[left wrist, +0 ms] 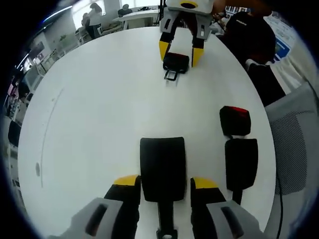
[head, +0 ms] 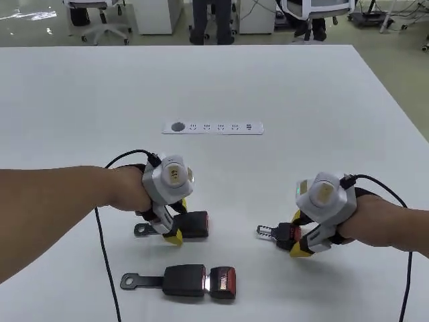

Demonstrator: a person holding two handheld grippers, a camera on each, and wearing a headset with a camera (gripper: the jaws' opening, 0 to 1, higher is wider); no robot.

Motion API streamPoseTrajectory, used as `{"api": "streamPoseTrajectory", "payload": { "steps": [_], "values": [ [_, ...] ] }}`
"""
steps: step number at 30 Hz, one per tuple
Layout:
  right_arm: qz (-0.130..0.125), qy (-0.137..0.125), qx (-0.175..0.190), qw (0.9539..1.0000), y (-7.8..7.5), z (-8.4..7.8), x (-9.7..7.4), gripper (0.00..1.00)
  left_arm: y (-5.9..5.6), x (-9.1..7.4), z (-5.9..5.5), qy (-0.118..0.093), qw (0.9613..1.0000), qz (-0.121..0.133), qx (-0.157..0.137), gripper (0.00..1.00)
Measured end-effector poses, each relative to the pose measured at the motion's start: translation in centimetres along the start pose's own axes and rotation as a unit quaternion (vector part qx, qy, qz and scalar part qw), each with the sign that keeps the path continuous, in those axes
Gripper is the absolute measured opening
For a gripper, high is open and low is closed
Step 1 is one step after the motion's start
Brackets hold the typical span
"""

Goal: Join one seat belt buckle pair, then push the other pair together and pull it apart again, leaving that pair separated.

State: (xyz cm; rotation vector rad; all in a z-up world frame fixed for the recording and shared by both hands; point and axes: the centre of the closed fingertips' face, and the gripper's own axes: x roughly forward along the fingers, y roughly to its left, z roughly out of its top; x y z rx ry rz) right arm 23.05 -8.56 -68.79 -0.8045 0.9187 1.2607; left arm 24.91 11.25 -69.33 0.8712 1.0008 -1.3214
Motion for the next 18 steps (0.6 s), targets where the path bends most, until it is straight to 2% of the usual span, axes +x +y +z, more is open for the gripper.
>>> {"api": "streamPoseTrajectory", "payload": {
  "steps": [1,2,3,4,7,9,11,13,18],
  "values": [
    [0.002,0.004,-0.002,1.0000,-0.10,-0.26,0.25,0.35,0.07,0.16,-0.01,0.005,0.9999,0.001,0.010,0.39],
    [0.004,0.011,-0.009,0.9999,-0.09,-0.50,0.37,0.34,0.78,0.15,-0.02,0.008,0.9995,0.007,0.029,0.36],
    [0.008,0.001,0.003,1.0000,0.05,-0.09,0.05,0.34,0.83,0.14,-0.09,0.011,0.9998,0.002,0.013,0.35],
    [0.007,0.002,0.003,1.0000,-0.09,-0.04,0.02,0.34,0.98,0.21,-0.20,0.011,0.9999,0.002,0.011,0.35],
    [0.008,0.003,0.000,1.0000,-0.30,-0.18,0.12,0.33,0.67,0.09,-0.23,0.013,0.9997,-0.002,0.020,0.34],
    [0.011,0.004,-0.004,0.9999,-0.24,-0.17,0.13,0.33,0.74,0.15,-0.32,0.021,0.9991,0.000,0.038,0.34],
    [0.015,0.012,-0.021,0.9996,-0.28,-0.07,0.28,0.33,0.71,0.16,-0.24,0.025,0.9989,0.000,0.040,0.34],
    [0.016,0.018,-0.023,0.9994,-0.26,0.01,0.43,0.33,0.40,0.29,-0.08,0.030,0.9987,0.002,0.041,0.33],
    [0.023,0.027,-0.037,0.9987,-0.15,-0.04,0.58,0.32,0.62,0.33,-0.41,0.041,0.9981,0.004,0.046,0.33]
  ]
}}
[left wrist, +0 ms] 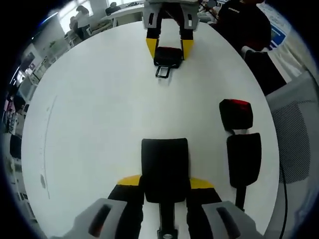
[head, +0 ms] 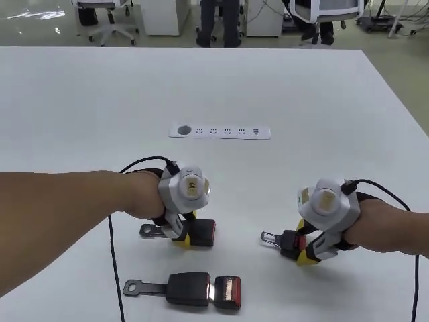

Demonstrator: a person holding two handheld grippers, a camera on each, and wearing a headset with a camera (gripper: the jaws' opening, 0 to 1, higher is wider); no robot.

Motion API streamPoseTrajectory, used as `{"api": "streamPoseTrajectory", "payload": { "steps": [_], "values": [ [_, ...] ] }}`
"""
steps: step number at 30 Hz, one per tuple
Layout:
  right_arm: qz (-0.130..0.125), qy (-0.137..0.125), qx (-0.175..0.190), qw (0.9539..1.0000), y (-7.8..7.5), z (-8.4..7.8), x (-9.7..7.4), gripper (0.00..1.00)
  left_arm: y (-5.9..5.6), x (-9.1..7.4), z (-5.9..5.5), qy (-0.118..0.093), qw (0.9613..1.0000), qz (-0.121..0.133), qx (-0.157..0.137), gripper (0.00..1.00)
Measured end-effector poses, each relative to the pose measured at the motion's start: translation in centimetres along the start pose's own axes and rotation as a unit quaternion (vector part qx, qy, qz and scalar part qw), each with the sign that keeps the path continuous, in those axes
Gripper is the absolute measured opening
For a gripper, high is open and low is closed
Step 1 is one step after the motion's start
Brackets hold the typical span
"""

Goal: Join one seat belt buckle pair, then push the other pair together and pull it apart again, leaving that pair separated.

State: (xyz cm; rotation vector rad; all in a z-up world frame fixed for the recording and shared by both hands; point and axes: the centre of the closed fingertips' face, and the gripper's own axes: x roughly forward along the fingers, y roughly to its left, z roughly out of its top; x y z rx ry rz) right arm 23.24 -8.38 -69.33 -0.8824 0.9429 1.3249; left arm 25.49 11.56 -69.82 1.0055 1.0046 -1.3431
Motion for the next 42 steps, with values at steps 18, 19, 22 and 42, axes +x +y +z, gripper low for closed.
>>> {"api": "streamPoseTrajectory", "payload": {
  "steps": [18,19,22,42],
  "values": [
    [-0.009,-0.022,0.044,0.9988,-0.2,1.0,0.5,0.36,-0.5,0.1,0.2,0.010,0.9999,-0.002,0.003,0.33],
    [-0.011,-0.022,0.043,0.9988,0.0,1.1,0.6,0.37,-0.5,0.1,0.2,0.010,0.9999,-0.002,0.003,0.33],
    [-0.018,-0.024,0.046,0.9985,-0.5,1.3,0.6,0.36,-0.7,0.0,0.3,0.009,1.0000,-0.001,0.003,0.33],
    [0.000,-0.036,-0.012,0.9993,0.0,2.6,1.2,0.33,-0.9,-0.1,0.6,0.013,0.9999,-0.004,0.008,0.33]
  ]
}}
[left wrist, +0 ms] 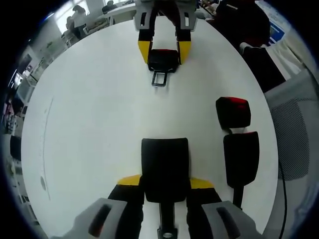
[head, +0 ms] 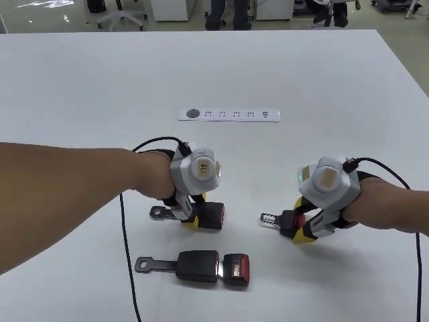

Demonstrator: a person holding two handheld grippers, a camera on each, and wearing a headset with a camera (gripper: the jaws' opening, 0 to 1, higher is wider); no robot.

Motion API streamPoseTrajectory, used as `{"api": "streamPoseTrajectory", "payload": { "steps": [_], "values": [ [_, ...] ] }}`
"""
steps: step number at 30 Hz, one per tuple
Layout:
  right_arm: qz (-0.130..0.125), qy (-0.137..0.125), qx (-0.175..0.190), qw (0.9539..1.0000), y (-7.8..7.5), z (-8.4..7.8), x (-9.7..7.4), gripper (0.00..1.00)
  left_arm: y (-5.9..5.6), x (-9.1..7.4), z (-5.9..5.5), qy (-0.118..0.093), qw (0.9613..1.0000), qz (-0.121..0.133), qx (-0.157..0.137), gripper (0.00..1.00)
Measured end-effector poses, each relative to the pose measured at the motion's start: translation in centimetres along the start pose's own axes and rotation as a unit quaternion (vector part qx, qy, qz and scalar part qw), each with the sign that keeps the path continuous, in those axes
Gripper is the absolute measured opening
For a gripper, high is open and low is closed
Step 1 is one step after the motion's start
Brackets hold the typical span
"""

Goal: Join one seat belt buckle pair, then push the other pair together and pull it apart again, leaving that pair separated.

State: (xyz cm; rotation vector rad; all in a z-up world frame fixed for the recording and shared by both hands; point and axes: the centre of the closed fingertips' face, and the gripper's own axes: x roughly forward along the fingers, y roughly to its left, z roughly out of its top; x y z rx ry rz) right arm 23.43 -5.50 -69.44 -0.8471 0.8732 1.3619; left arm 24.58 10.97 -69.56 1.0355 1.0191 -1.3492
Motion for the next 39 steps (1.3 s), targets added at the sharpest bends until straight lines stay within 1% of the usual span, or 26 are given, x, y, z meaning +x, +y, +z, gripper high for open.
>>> {"api": "streamPoseTrajectory", "payload": {
  "steps": [5,7,9,11,13,20,25,27,30,33,36,37,39],
  "values": [
    [-0.002,-0.008,-0.003,1.0000,-0.1,2.0,0.9,0.33,-0.1,0.0,0.1,0.000,1.0000,0.000,0.001,0.33],
    [-0.002,-0.011,-0.007,0.9999,0.2,2.6,1.3,0.33,-0.1,0.0,0.1,0.000,1.0000,0.000,0.002,0.33],
    [-0.004,-0.013,-0.011,0.9998,0.5,3.5,1.8,0.33,-0.2,-0.1,0.3,0.001,1.0000,-0.001,0.003,0.33],
    [-0.004,-0.018,-0.016,0.9997,0.1,4.5,2.3,0.33,-0.1,-0.1,0.3,0.002,1.0000,-0.002,0.004,0.33],
    [-0.003,-0.021,-0.016,0.9996,0.3,5.1,2.6,0.33,0.0,0.0,0.1,0.003,1.0000,-0.001,0.004,0.33],
    [-0.001,-0.025,-0.016,0.9995,0.9,6.4,3.1,0.33,0.0,0.1,0.2,0.006,1.0000,-0.001,0.005,0.33],
    [-0.002,-0.020,-0.013,0.9997,0.4,6.8,3.1,0.33,0.0,0.1,0.1,0.008,0.9999,-0.002,0.007,0.33],
    [-0.003,-0.019,-0.021,0.9996,0.5,6.8,3.0,0.33,0.1,0.2,0.1,0.009,0.9999,-0.002,0.008,0.33],
    [-0.003,-0.030,-0.019,0.9994,0.4,7.2,2.8,0.33,-0.1,0.0,0.2,0.009,0.9999,-0.002,0.008,0.33],
    [0.000,-0.031,-0.026,0.9992,0.5,7.3,3.1,0.33,-0.1,0.0,0.2,0.009,0.9999,-0.003,0.010,0.33],
    [0.002,-0.037,-0.028,0.9989,0.7,7.6,3.1,0.32,-0.1,0.0,0.2,0.009,0.9999,-0.003,0.013,0.33],
    [0.004,-0.039,-0.027,0.9989,0.3,7.6,3.1,0.32,0.0,0.0,0.2,0.008,0.9999,-0.003,0.013,0.33],
    [0.009,-0.048,-0.017,0.9986,0.2,7.9,3.3,0.32,0.0,0.1,0.2,0.006,0.9999,-0.004,0.013,0.32]
  ]
}}
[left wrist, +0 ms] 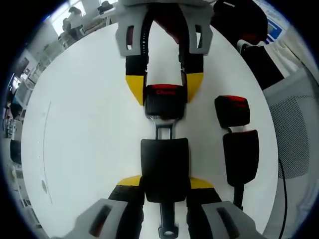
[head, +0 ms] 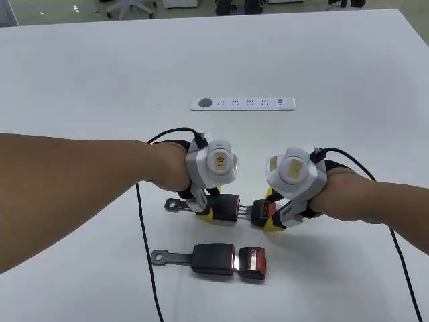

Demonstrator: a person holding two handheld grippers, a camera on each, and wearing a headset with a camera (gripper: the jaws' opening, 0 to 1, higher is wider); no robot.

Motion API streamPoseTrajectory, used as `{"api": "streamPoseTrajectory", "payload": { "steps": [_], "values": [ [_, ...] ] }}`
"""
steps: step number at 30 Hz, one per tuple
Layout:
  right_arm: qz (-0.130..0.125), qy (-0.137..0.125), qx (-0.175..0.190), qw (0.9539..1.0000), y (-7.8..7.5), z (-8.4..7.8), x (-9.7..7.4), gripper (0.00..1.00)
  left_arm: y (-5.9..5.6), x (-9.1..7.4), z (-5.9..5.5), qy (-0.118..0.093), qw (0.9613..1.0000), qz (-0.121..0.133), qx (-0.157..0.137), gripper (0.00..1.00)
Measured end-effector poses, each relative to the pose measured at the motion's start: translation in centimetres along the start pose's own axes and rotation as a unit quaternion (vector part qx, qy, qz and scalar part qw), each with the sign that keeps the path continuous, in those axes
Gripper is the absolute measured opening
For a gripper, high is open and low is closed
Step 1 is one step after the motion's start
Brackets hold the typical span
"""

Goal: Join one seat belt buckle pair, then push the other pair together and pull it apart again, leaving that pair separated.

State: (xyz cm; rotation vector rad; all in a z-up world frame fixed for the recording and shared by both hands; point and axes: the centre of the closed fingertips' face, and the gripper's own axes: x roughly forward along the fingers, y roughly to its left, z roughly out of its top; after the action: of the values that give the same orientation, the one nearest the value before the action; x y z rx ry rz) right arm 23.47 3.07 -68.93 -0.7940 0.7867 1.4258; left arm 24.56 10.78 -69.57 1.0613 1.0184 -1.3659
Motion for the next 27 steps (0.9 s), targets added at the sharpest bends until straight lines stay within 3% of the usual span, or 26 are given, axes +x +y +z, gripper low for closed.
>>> {"api": "streamPoseTrajectory", "payload": {
  "steps": [5,10,27],
  "values": [
    [0.002,0.003,-0.004,1.0000,0.0,0.1,0.2,0.32,-0.2,0.0,0.0,-0.002,1.0000,0.002,0.003,0.32],
    [0.006,0.009,-0.020,0.9997,0.2,0.5,0.4,0.31,-0.4,0.0,0.2,0.009,0.9998,0.002,0.018,0.32],
    [0.006,0.010,-0.011,0.9999,-0.2,1.4,1.3,0.31,-0.2,0.1,-0.2,0.004,1.0000,0.002,0.007,0.31]
  ]
}}
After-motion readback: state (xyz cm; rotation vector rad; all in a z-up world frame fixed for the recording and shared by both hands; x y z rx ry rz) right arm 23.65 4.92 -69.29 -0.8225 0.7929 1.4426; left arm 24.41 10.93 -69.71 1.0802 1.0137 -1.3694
